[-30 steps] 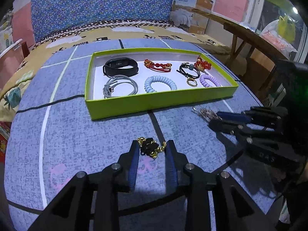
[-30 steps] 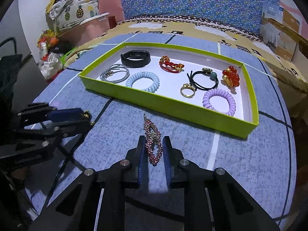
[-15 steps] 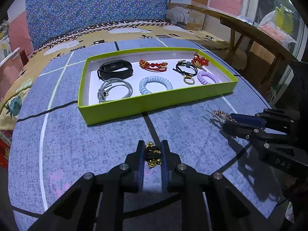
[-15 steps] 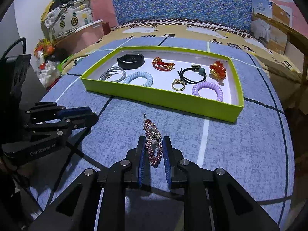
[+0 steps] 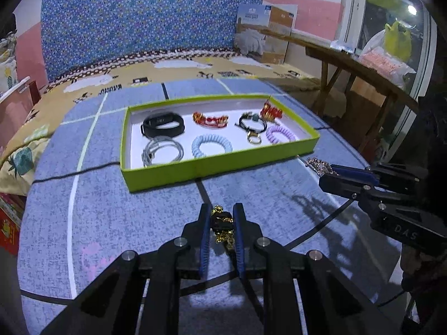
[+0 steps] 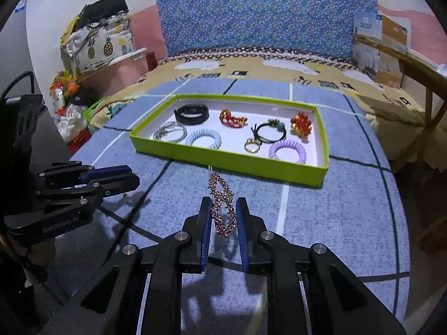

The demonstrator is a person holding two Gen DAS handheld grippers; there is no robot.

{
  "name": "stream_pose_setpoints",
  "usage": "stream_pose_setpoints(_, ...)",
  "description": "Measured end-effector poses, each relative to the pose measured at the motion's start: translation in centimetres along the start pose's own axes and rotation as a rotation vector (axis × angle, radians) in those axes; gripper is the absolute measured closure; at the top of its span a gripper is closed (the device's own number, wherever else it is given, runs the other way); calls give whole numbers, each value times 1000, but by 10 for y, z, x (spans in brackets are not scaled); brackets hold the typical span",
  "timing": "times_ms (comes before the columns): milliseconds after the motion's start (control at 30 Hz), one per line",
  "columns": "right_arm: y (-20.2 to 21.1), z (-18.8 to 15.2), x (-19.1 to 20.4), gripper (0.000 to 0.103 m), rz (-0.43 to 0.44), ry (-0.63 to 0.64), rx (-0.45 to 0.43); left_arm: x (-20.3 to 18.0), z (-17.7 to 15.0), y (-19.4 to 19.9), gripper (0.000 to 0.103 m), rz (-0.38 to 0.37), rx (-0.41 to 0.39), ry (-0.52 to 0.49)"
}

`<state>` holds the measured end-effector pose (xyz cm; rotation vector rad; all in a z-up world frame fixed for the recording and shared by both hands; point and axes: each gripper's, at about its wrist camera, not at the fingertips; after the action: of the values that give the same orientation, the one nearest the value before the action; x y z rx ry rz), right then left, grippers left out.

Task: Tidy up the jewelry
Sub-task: 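Carry the pendant and hair clip over the green box with both tools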

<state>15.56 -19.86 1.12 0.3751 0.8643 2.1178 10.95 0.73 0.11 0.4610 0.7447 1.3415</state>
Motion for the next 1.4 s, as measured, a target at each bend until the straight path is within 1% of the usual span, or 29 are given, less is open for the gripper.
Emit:
stream_pose_setpoints(333,14,11,2,85,-23,18,-41,-8,12,15,87,-13,-54,-15)
stream_pose_setpoints(733,17,29,-3,85,-45,36,-80,-13,31,14,87,-15,-91,-31)
stream_pose_setpoints(1100,1,45,-10,85,-50,62,-74,-12,52,0,87,-3,-104,-38)
stream_pose_setpoints(1400,-22,56,-26,85,-48,50,-54,-2,76,-24,87,9,-92,-37)
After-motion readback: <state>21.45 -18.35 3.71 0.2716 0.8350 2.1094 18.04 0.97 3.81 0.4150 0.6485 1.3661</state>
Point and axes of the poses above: each gripper's, at about its wrist camera, not at the fingertips, and y roughly against the way its jaws point, x to its left, z to its top, and after that the axes turned 8 degrees about y, right-handed
